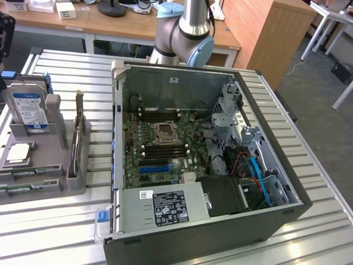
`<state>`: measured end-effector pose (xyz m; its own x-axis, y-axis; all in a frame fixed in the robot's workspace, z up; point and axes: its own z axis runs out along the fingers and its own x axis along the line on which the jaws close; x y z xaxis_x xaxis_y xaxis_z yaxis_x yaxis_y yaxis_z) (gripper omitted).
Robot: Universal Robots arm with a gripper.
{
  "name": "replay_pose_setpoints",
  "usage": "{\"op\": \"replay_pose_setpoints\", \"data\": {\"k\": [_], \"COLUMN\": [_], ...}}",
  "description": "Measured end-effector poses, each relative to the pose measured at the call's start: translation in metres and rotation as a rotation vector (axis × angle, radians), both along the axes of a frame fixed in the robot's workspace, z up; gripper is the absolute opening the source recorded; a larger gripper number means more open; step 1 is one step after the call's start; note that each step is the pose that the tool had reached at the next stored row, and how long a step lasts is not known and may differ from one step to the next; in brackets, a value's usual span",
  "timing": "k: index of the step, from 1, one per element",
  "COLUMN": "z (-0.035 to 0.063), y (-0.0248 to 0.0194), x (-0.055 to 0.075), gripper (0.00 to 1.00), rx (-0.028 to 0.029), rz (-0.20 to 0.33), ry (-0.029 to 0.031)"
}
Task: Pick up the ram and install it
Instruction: 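Pick up the ram and move it above insertion slot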
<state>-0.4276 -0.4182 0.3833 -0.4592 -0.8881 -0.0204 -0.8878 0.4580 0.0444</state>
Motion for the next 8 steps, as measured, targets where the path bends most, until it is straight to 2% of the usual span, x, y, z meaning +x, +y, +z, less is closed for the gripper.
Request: {"op": "replay_pose_setpoints", "data": {"k": [8], "z": [-0.0005], "y": [0.0000], "x": [0.0000], "gripper": [0.10], "rx": [-0.0001], "rz": [0.144], "ry": [0.0000]}}
